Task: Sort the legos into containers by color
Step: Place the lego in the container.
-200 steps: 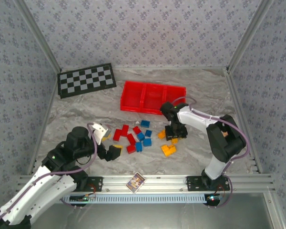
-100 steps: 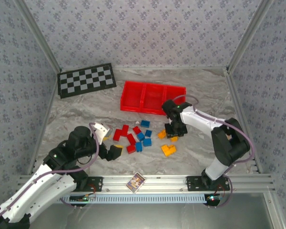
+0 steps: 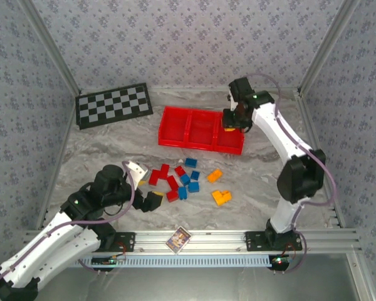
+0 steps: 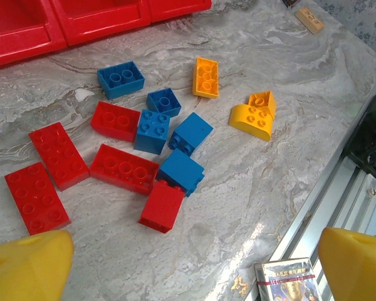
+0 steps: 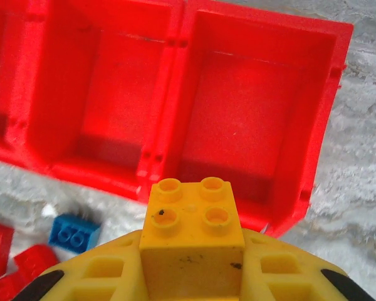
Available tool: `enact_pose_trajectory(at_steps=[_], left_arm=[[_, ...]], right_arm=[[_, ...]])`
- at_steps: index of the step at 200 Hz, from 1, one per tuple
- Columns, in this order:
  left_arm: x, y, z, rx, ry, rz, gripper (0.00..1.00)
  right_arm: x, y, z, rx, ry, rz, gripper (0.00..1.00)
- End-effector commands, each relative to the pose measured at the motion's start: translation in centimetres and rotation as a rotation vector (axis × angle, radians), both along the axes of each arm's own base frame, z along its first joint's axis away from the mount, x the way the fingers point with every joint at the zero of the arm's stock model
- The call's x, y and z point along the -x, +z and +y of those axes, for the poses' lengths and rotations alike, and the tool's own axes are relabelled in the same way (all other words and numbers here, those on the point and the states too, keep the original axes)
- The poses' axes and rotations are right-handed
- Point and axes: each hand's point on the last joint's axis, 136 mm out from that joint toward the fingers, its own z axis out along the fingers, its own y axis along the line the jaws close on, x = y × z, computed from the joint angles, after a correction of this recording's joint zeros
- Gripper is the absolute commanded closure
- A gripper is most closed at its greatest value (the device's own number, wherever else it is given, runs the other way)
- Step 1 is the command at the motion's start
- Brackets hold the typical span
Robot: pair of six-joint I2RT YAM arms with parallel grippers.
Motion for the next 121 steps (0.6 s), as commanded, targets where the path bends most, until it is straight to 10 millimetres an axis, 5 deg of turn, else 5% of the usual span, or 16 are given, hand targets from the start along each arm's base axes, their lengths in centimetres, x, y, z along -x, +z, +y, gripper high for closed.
enact_pose_trajectory(at_steps=[1, 59, 121], left_arm=[[0.1, 0.4, -0.1, -0.005, -0.010, -0.017, 0.00], [0.6, 0.0, -0.5, -0.026, -0.036, -0.008, 0.00], [0.9, -0.1, -0.6, -0.029, -0.045, -0.011, 0.00]], right_arm=[[-1.1, -2.9, -0.4, 0.011, 0.023, 0.095, 0.72], [-2.9, -7.6, 0.1, 0.023, 0.021, 0.165, 0.64], [-1.5, -5.6, 0.1, 0.020, 0.002, 0.126, 0.39]])
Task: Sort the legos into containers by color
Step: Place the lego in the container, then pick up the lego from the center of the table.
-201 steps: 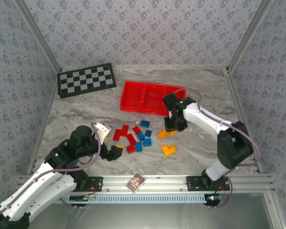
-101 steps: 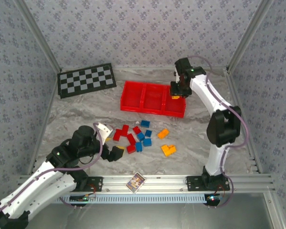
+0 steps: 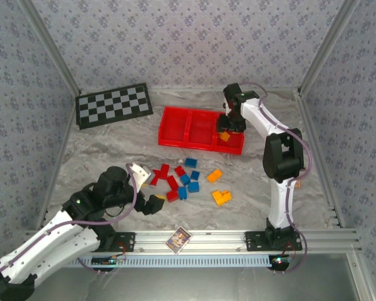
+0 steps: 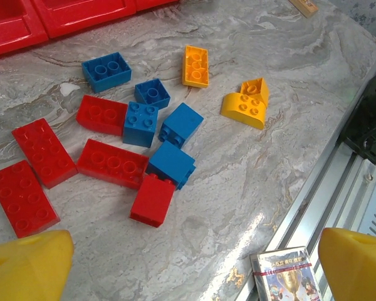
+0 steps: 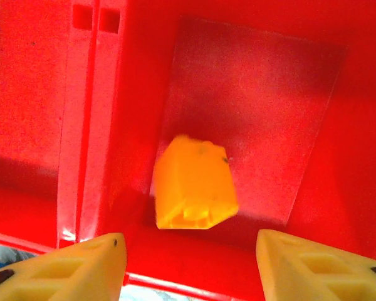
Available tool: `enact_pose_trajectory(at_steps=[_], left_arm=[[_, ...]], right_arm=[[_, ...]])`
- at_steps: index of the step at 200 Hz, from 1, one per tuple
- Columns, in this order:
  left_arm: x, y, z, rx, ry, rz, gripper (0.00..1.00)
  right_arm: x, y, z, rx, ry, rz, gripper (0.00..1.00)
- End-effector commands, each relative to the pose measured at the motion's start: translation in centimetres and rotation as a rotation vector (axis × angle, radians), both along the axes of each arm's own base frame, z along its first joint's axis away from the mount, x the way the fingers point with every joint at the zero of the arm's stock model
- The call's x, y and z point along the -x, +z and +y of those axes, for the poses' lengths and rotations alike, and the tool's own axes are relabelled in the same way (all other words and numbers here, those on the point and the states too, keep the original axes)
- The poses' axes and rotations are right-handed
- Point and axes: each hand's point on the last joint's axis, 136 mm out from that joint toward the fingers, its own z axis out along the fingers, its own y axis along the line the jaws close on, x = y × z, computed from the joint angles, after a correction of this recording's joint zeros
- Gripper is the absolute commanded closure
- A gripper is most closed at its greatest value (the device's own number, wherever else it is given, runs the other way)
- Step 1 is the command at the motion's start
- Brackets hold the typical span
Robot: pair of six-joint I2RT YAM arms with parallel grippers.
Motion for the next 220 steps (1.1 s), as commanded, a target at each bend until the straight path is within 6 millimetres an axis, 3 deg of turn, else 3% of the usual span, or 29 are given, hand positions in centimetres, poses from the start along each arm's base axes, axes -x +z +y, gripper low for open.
enact_pose_trajectory(at_steps=[1, 37, 65, 99, 136, 175, 220], left_arm=[[0.1, 0.4, 0.0, -0.003, -0.005, -0.012, 0.00], [0.0, 0.3, 0.0, -0.006, -0.005, -0.011, 0.00], [-0.1, 0.1, -0.1, -0.009, -0.008, -0.012, 0.00], [0.1, -0.2, -0.6, -0.013, -0.030, -0.007, 0.00], [0.4, 0.0, -0.7, -0.002, -0.045, -0.014, 0.00], [0.6, 0.5, -0.7, 0.015, -0.052, -0.032, 0.00], [0.9, 0.7, -0.7, 0.025, -0.061, -0.040, 0.00]], right_arm=[[0.9, 2.7, 0.0, -0.012, -0.004, -0.045, 0.38], [3.1, 5.1, 0.1, -0.050, -0.033, -0.080, 0.30], [6.6, 5.5, -0.1, -0.100, -0.119, -0.086, 0.22], [12.1, 4.4, -0.9, -0.158, -0.381, -0.087, 0.08], [16.7, 2.1, -0.8, -0.156, -0.589, -0.077, 0.06], [18.1, 0.2, 0.4, -0.117, -0.712, -0.071, 0.07], [17.2, -1.3, 2.9, -0.094, -0.755, -0.069, 0.12]])
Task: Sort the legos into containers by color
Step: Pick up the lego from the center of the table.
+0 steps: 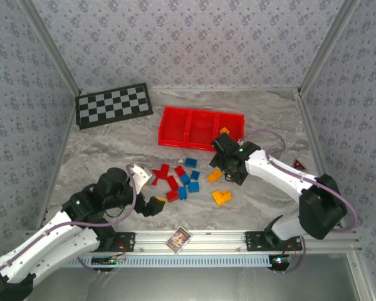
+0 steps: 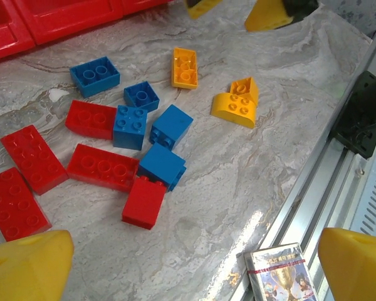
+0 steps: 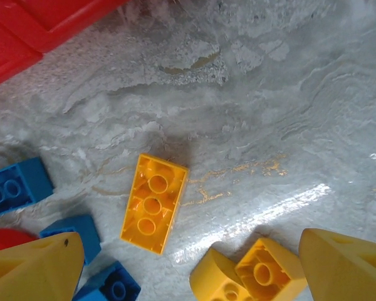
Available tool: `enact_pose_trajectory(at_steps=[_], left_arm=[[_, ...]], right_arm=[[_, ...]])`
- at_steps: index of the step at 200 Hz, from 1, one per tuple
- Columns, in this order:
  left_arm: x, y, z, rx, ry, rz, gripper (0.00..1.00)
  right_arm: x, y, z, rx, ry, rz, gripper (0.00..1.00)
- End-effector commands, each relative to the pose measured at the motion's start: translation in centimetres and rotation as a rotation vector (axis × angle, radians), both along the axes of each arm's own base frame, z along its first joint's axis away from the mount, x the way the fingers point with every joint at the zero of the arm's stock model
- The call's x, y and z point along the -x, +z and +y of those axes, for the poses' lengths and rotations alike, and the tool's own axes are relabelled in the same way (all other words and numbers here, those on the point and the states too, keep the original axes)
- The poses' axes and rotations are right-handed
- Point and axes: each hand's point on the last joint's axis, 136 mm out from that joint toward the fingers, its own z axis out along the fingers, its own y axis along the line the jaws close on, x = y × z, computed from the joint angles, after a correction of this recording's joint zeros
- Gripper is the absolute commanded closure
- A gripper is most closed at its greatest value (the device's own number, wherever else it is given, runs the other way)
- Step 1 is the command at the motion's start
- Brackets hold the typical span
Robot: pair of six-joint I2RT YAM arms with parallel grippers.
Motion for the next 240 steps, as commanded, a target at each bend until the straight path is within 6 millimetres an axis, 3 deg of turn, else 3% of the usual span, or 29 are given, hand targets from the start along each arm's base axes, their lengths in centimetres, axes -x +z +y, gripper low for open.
enact_pose_trajectory(at_steps=[1, 68, 108, 190, 208, 240], left_arm=[[0.3, 0.4, -0.3, 0.014, -0.028, -0.023, 0.00], [1.0, 0.4, -0.6, 0.016, -0.060, -0.031, 0.00], [1.3, 0.5, -0.7, 0.017, -0.074, -0.034, 0.00], [1.3, 0.3, -0.7, 0.012, -0.073, -0.029, 0.00], [1.3, 0.3, -0.8, 0.012, -0.074, -0.029, 0.00], [1.3, 0.2, -0.7, 0.010, -0.073, -0.028, 0.00]], right_arm=[[-1.3, 0.0, 0.6, 0.019, -0.112, -0.032, 0.12], [-2.4, -3.2, 3.0, 0.060, -0.140, 0.021, 0.20], [-2.0, -4.7, 3.6, 0.079, -0.148, 0.046, 0.23], [-0.5, -7.7, 2.4, 0.100, -0.191, 0.085, 0.35], [-0.5, -7.9, 2.2, 0.111, -0.189, 0.081, 0.37], [-1.1, -7.1, 2.3, 0.119, -0.161, 0.036, 0.52]])
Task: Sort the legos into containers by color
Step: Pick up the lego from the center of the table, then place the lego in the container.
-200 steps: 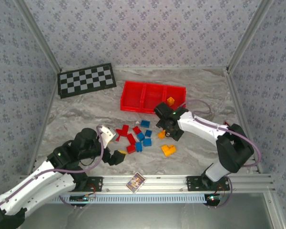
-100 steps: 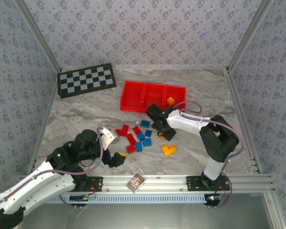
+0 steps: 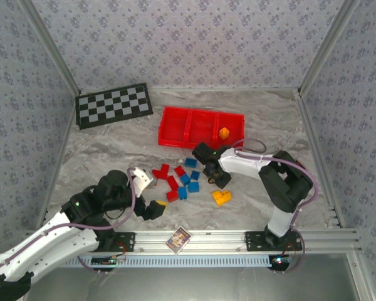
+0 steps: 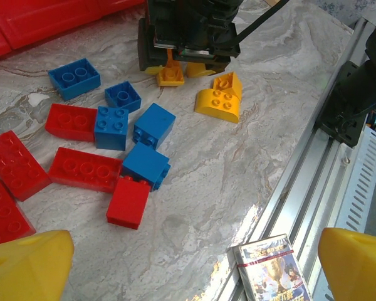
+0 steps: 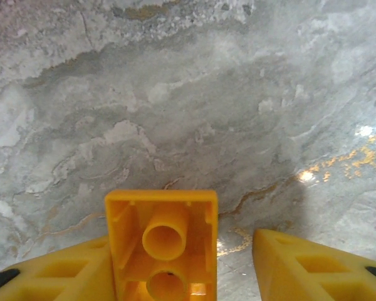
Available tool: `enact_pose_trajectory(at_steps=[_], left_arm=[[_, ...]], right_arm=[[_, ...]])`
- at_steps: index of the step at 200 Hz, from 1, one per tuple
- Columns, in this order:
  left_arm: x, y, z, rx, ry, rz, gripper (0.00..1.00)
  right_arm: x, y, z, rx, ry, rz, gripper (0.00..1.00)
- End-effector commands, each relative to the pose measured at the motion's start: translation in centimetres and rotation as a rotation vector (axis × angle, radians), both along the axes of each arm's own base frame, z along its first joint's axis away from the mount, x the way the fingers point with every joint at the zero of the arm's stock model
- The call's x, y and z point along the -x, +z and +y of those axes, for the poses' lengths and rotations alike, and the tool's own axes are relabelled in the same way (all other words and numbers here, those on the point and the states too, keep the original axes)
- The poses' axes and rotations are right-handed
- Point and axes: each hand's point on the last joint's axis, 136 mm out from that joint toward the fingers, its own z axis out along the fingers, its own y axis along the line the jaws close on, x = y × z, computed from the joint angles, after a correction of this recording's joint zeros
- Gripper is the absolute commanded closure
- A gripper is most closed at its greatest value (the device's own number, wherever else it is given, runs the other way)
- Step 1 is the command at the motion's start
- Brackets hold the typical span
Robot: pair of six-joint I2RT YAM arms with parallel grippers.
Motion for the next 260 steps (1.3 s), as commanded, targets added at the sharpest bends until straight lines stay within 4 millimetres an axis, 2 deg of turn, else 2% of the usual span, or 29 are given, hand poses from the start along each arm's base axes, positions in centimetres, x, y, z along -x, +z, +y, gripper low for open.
enact_pose_trajectory(at_steps=[1, 22, 41, 68, 88, 97, 107, 109, 112, 119, 136, 151, 162, 180, 232, 260], left_arm=[[0.1, 0.2, -0.2, 0.007, -0.017, -0.017, 0.00], [0.1, 0.1, -0.2, 0.005, -0.015, -0.015, 0.00], [0.1, 0.1, -0.2, 0.003, -0.015, -0.014, 0.00], [0.1, 0.0, -0.2, 0.001, -0.016, -0.012, 0.00], [0.1, 0.0, -0.2, 0.002, -0.014, -0.013, 0.00], [0.1, 0.0, -0.3, 0.001, -0.014, -0.010, 0.00], [0.1, 0.1, -0.3, 0.003, -0.013, -0.012, 0.00], [0.1, 0.1, -0.3, 0.004, -0.014, -0.012, 0.00], [0.1, 0.1, -0.3, 0.005, -0.014, -0.013, 0.00], [0.1, 0.2, -0.3, 0.006, -0.015, -0.014, 0.00], [0.2, 0.3, -0.2, 0.010, -0.017, -0.020, 0.00], [0.2, 0.4, -0.2, 0.014, -0.014, -0.026, 0.00], [0.1, 0.3, -0.2, 0.012, -0.013, -0.025, 0.00], [0.1, 0.3, -0.1, 0.009, -0.008, -0.028, 0.00], [0.0, 0.5, 0.0, 0.011, 0.001, -0.040, 0.00], [0.0, 0.5, 0.1, 0.007, 0.003, -0.041, 0.00]], right_arm=[[-0.7, 0.1, -0.5, 0.043, 0.006, -0.048, 0.52], [-1.0, 1.6, -0.8, 0.071, 0.039, -0.093, 0.79], [-2.2, 5.1, -0.5, 0.114, 0.108, -0.239, 0.89], [-3.9, 13.4, 0.5, 0.178, 0.251, -0.499, 0.92], [-5.6, 18.7, 1.2, 0.173, 0.361, -0.637, 0.95], [-6.5, 20.5, 1.2, 0.161, 0.402, -0.683, 0.96], [-7.5, 21.3, 0.9, 0.152, 0.459, -0.698, 0.96], [-8.0, 22.4, 1.0, 0.139, 0.462, -0.720, 0.96], [-8.4, 23.0, 1.0, 0.132, 0.479, -0.729, 0.96], [-9.2, 23.5, 0.6, 0.132, 0.507, -0.725, 0.96], [-11.1, 23.6, -0.8, 0.120, 0.570, -0.663, 0.95], [-12.8, 22.8, -1.8, 0.106, 0.620, -0.585, 0.95], [-13.7, 21.5, -3.3, 0.122, 0.626, -0.496, 0.94], [-15.2, 19.6, -4.0, 0.113, 0.672, -0.409, 0.94], [-18.4, 13.5, -4.5, 0.126, 0.789, -0.165, 0.91], [-19.4, 10.9, -5.8, 0.189, 0.786, -0.071, 0.91]])
